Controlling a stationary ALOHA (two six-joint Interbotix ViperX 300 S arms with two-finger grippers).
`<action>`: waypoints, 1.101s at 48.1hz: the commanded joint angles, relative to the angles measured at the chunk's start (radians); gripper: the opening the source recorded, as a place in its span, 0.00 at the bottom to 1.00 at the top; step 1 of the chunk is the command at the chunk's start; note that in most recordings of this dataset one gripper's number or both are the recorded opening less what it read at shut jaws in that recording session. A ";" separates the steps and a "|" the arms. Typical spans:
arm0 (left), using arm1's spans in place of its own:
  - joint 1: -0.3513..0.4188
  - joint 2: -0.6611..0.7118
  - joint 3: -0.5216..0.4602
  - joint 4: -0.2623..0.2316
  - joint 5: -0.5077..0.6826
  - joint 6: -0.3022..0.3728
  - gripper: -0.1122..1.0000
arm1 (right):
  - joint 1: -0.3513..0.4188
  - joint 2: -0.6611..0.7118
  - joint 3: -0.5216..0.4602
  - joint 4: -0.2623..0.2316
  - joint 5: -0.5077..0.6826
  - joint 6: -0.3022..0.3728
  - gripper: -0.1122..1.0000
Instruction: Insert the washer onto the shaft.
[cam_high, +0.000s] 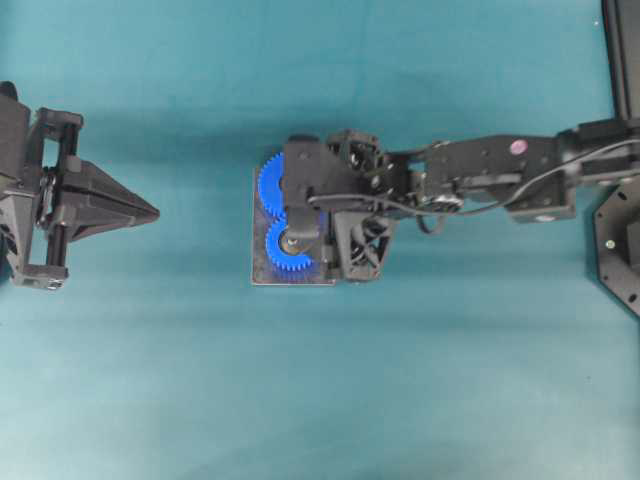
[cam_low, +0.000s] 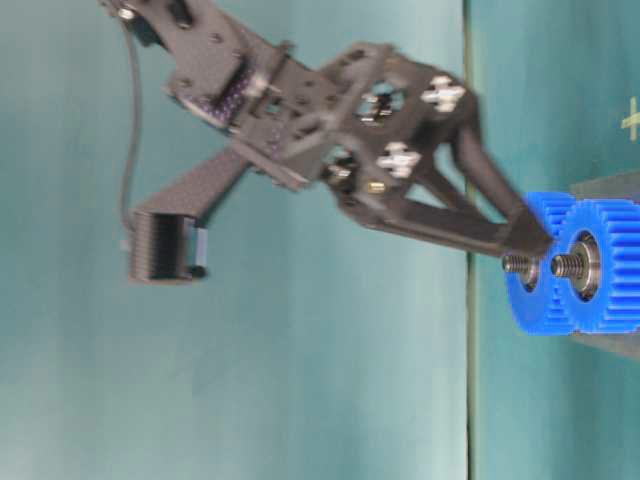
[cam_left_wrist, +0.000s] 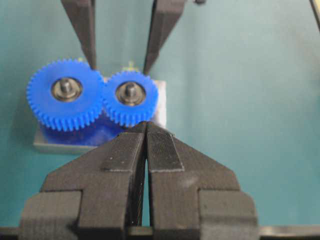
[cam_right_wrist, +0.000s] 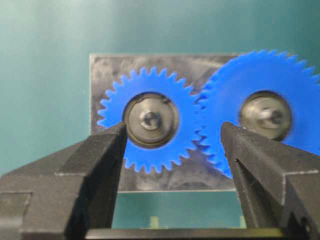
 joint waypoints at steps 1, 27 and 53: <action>-0.005 -0.002 -0.015 0.003 -0.008 0.002 0.11 | -0.008 -0.055 0.005 0.002 -0.003 -0.003 0.78; -0.014 0.015 -0.023 0.002 0.011 0.014 0.11 | -0.037 -0.186 0.106 0.002 0.046 -0.002 0.78; -0.014 0.074 -0.049 0.003 0.115 0.021 0.11 | -0.074 -0.310 0.189 0.002 0.117 0.011 0.77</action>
